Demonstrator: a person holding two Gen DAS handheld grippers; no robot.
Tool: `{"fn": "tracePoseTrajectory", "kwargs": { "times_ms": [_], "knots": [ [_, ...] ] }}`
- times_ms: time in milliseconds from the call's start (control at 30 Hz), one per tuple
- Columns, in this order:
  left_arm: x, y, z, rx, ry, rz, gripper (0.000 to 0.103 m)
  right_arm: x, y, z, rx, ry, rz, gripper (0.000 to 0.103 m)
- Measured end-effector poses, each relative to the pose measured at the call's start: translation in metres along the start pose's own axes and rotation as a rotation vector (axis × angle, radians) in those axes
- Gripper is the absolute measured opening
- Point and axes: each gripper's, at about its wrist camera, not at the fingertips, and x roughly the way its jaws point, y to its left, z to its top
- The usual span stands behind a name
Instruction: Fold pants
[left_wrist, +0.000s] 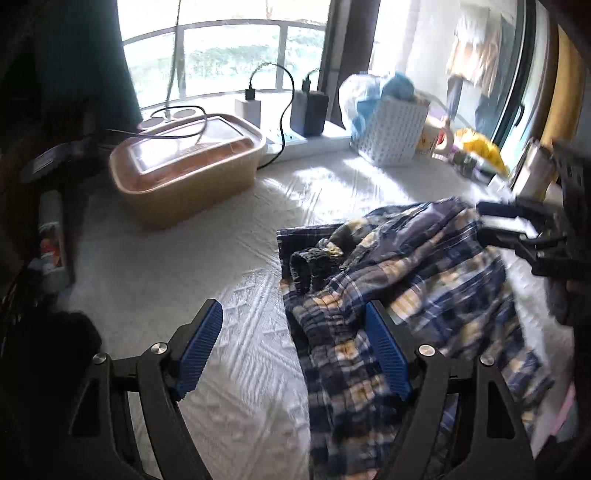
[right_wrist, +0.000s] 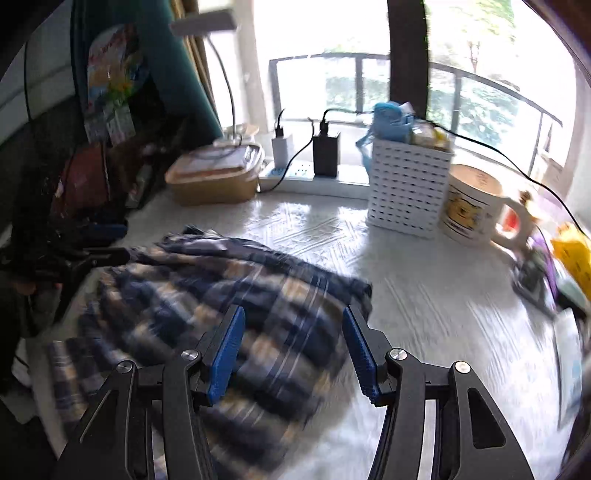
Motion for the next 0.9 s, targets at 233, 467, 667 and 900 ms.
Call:
{"fn": "tracePoseTrajectory", "kwargs": {
  "times_ms": [233,467,667,900],
  "knots": [
    [0.03,0.008,0.012,-0.016,0.041,-0.049,0.039,0.043,-0.01,0.01,-0.085,0.069,-0.049,0.057],
    [0.036,0.012,0.013,-0.055,0.034,-0.033,0.04,0.08,-0.029,0.013,-0.004,0.118,-0.031,0.051],
    [0.034,0.014,0.009,-0.067,0.016,-0.017,0.043,0.086,-0.035,0.019,0.035,0.13,-0.044,0.051],
    [0.038,0.011,0.015,-0.059,0.021,0.006,0.043,0.09,-0.035,0.024,0.073,0.131,-0.079,0.057]
  ]
}}
